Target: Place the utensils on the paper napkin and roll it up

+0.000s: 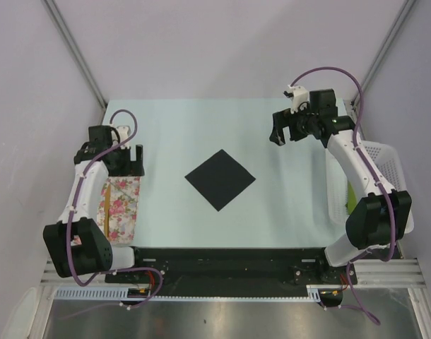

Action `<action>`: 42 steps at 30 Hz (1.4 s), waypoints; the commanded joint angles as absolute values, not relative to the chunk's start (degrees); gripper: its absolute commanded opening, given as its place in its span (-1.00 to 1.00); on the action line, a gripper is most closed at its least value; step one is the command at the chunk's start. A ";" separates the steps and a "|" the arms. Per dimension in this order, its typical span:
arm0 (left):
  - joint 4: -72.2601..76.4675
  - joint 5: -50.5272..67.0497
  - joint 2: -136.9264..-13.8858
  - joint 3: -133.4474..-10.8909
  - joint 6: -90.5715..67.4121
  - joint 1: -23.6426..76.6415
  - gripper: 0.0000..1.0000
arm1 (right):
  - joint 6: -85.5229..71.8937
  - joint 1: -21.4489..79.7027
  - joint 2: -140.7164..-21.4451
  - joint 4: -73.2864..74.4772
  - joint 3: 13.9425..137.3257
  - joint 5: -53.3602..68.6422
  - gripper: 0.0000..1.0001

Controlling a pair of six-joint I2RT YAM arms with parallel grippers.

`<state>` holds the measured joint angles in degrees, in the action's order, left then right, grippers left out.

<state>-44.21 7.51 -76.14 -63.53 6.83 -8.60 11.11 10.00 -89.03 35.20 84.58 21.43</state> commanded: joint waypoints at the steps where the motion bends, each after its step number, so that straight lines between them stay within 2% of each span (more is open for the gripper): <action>1: -46.40 8.96 -73.30 -61.88 10.98 -11.59 0.99 | 11.25 10.55 -89.74 35.68 87.19 22.24 0.99; 11: -50.27 5.37 -72.33 -57.22 16.26 -20.11 0.99 | 10.72 10.90 -90.53 36.04 86.66 22.76 0.99; 16: -51.59 3.16 -76.45 -57.22 15.47 -25.12 0.98 | 10.55 11.42 -91.40 35.77 86.83 23.03 1.00; 21: -51.07 3.96 -79.89 -56.95 16.35 -27.86 0.82 | 10.72 11.86 -92.46 36.30 88.15 22.77 0.99; 25: -50.45 3.17 -81.56 -55.99 18.28 -28.56 0.53 | 11.16 11.95 -92.46 36.74 88.68 22.24 0.99; 28: -49.84 2.81 -81.91 -54.67 20.03 -28.74 0.42 | 11.34 11.95 -92.20 37.00 88.33 21.71 1.00; 36: -46.24 1.85 -85.34 -50.01 21.97 -30.41 0.20 | 11.42 11.95 -91.49 36.91 87.01 21.62 0.99; 42: -43.69 2.63 -86.39 -48.43 22.50 -32.17 0.15 | 11.60 11.95 -91.14 36.83 86.57 21.36 0.99</action>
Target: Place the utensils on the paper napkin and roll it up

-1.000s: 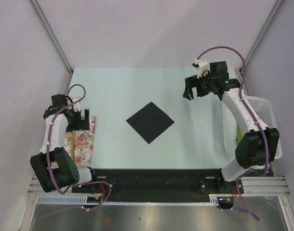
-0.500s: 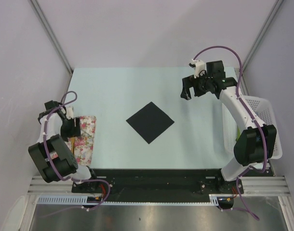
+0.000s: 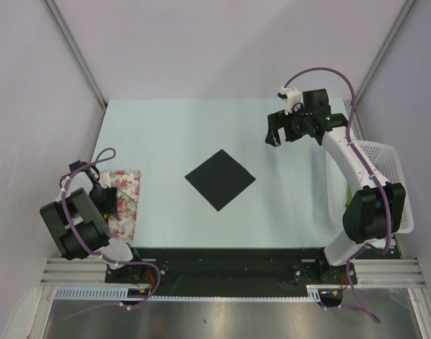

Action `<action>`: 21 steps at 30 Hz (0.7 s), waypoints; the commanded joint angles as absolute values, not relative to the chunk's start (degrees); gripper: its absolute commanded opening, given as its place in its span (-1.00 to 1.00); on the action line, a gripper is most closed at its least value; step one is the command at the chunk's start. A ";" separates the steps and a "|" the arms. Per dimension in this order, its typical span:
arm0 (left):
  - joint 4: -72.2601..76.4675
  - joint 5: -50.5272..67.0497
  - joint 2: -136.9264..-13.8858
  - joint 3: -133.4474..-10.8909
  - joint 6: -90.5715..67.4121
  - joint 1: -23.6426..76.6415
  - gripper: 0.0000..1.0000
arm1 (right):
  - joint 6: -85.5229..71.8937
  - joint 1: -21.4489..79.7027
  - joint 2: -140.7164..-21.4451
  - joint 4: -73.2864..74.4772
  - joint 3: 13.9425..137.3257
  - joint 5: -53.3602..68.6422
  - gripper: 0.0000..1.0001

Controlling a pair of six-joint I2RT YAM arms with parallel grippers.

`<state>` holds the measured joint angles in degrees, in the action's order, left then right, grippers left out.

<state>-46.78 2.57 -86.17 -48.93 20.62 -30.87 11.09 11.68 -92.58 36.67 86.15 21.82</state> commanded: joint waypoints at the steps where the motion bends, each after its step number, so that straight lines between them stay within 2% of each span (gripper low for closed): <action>1: -42.81 2.64 -86.57 -48.34 22.59 -32.34 0.14 | 11.51 11.87 -91.14 36.83 86.57 21.36 0.99; 9: -40.95 3.25 -87.80 -48.51 22.59 -32.61 0.04 | 11.51 11.95 -91.41 36.91 86.75 21.18 0.99; 21: -44.12 4.04 -84.19 -52.64 22.77 -32.52 0.02 | 11.25 11.95 -92.11 36.83 86.57 21.62 0.99</action>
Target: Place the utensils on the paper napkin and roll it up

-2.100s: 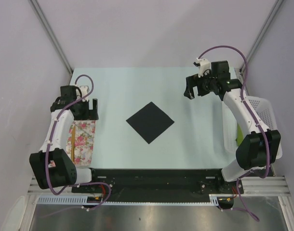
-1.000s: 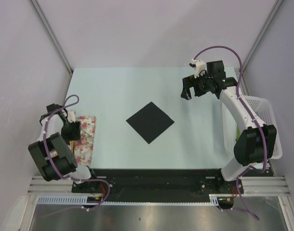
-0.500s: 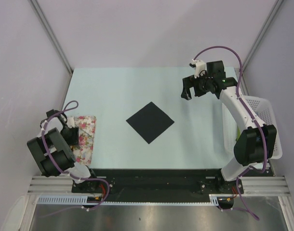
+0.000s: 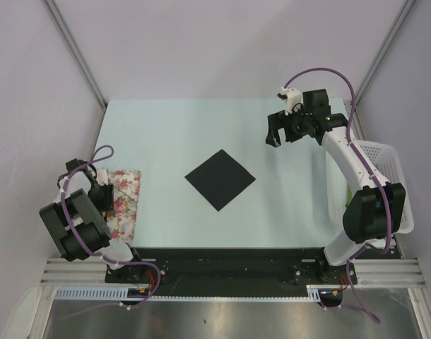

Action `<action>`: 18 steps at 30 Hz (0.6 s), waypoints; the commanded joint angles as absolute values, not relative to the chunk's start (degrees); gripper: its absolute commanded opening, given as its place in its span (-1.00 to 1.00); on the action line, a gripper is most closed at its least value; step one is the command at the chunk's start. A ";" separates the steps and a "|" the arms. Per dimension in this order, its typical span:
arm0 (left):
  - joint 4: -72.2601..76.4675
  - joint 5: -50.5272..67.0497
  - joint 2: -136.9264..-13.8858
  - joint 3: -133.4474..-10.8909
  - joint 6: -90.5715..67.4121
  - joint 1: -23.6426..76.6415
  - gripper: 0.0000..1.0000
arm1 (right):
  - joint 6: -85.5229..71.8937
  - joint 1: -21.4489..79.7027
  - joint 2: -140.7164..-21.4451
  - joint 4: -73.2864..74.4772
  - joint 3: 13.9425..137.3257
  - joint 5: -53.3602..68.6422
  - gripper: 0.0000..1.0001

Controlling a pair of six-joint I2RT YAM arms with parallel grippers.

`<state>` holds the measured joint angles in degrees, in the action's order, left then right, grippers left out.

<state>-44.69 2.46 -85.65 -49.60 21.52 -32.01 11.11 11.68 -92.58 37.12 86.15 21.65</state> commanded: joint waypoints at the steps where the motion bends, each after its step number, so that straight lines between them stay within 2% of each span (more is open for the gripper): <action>1: -43.86 3.96 -84.55 -52.73 22.76 -32.61 0.01 | 11.08 12.04 -92.46 36.83 86.66 21.62 1.00; 13: -38.59 2.64 -89.82 -52.12 24.69 -32.87 0.01 | 11.16 12.13 -93.08 36.83 87.10 21.36 0.99; 18: -37.79 3.51 -91.84 -51.07 25.84 -32.96 -0.10 | 11.16 12.04 -93.25 37.00 86.92 20.92 1.00</action>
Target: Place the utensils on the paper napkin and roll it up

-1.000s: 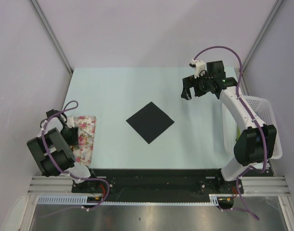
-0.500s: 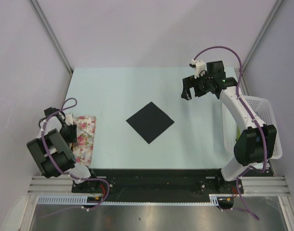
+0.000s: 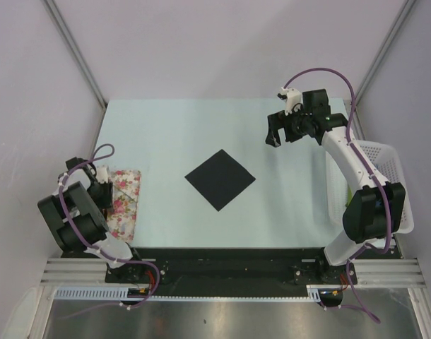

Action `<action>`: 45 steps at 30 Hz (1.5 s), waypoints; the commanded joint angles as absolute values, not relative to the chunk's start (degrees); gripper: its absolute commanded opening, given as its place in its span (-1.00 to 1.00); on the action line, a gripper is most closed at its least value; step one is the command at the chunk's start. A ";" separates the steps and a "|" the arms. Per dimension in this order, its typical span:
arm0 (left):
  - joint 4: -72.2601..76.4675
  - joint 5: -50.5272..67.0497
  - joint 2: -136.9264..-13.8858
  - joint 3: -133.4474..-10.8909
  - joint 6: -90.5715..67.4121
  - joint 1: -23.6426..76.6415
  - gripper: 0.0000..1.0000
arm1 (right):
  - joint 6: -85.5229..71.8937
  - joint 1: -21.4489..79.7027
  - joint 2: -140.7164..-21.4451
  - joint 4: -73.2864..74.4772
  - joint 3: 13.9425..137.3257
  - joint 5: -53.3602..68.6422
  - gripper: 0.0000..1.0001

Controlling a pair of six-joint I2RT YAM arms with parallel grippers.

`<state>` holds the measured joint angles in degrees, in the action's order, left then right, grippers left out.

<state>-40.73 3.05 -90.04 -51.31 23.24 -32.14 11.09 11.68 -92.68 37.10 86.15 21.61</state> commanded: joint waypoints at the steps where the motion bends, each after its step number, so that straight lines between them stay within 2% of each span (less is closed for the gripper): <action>1: -37.79 3.78 -91.93 -50.89 25.75 -33.05 -0.15 | 11.25 12.04 -93.25 37.09 86.92 20.83 1.00; 2: -38.05 4.13 -92.02 -50.71 25.84 -33.05 -0.26 | 11.25 11.95 -93.25 37.18 87.01 20.74 0.99; 7: -39.11 5.19 -91.67 -49.13 25.67 -32.96 -0.39 | 11.25 11.87 -93.16 37.00 86.92 20.22 0.99; 10: -39.46 5.19 -91.67 -48.69 25.14 -33.05 -0.57 | 11.25 11.69 -93.34 36.91 87.01 20.13 1.00; 14: -40.69 5.54 -90.44 -48.95 24.09 -33.13 -1.00 | 11.16 11.60 -93.34 36.74 86.92 20.13 0.99; 31: -55.89 0.53 -81.04 -56.95 23.73 -33.13 -1.00 | 10.28 11.34 -93.25 36.12 86.40 21.44 0.99; 38: -60.82 7.02 -80.06 -67.22 19.52 -32.70 -1.00 | 9.67 11.16 -92.72 35.68 86.04 21.80 0.99; 41: -60.56 8.79 -80.94 -71.97 15.30 -29.02 -1.00 | 9.49 10.99 -92.64 35.77 86.04 21.88 0.99; 45: -57.22 6.60 -85.06 -78.90 6.52 -19.37 -1.00 | 9.67 10.55 -92.20 36.56 86.57 21.71 0.99</action>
<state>-58.81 5.69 -82.06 -72.18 15.70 -27.11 10.09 11.09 -93.23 37.10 86.08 21.34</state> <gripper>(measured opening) 0.030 0.994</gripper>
